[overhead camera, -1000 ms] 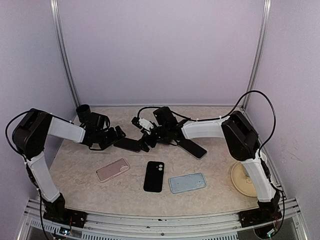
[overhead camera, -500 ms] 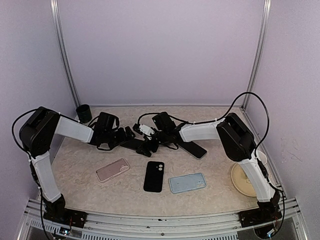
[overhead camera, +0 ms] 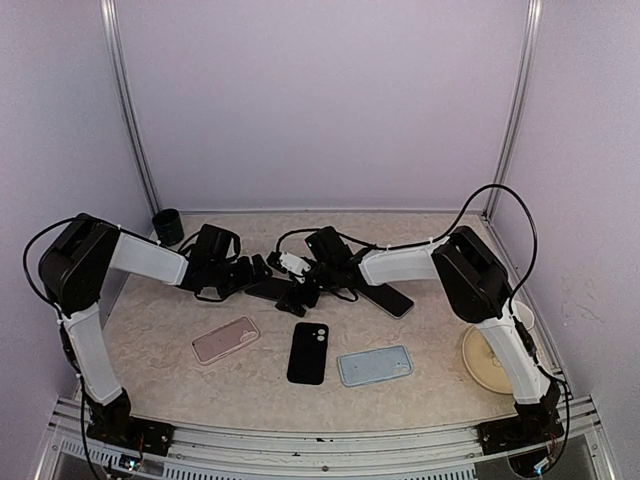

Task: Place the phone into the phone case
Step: Move the phone to the center of the board, then pick up the phone at the center of the board.

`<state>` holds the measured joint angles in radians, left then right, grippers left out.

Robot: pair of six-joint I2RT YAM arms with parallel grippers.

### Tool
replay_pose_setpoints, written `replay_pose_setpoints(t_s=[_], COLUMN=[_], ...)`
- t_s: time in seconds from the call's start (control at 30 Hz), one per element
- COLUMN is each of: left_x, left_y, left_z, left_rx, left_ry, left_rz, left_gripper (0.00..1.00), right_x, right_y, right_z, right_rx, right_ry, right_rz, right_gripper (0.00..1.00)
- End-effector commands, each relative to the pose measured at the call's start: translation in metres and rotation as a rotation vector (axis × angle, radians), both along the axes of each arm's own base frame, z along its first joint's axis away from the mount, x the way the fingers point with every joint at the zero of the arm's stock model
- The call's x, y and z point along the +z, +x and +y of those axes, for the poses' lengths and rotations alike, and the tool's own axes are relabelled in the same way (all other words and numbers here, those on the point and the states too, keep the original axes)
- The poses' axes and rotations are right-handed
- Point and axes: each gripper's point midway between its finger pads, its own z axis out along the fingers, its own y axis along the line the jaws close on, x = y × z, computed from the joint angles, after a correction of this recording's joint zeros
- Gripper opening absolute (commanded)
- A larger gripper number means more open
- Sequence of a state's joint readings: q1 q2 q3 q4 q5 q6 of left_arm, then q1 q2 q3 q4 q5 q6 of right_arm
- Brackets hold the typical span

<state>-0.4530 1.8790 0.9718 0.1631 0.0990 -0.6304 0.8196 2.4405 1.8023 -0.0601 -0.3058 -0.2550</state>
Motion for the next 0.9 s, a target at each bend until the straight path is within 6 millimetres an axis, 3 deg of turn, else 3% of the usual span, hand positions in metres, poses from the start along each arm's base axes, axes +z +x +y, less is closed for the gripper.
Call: replay_pose_setpoints(t_s=[0.0, 0.43, 0.7, 0.87], left_x=[0.014, 0.058, 0.094, 0.098], left_y=[0.005, -0.006, -0.012, -0.019], left_z=[0.013, 0.014, 0.031, 0.045], left_rx=[0.017, 0.016, 0.091, 0.145], left_ry=[0.019, -0.023, -0.010, 0.062], left_rz=[-0.017, -0.076, -0.116, -0.092], left_gripper=[0.99, 0.99, 0.99, 0.99], right_x=[-0.020, -0.032, -0.045, -0.048], right_y=[0.006, -0.005, -0.010, -0.014], right_z=[-0.014, -0.017, -0.018, -0.018], right_rx=[-0.003, 0.087, 0.098, 0.105], right_ry=[-0.031, -0.034, -0.061, -0.065], right_rz=[0.021, 0.083, 0.135, 0.159], right_gripper=[1.00, 0.95, 0.89, 0.83])
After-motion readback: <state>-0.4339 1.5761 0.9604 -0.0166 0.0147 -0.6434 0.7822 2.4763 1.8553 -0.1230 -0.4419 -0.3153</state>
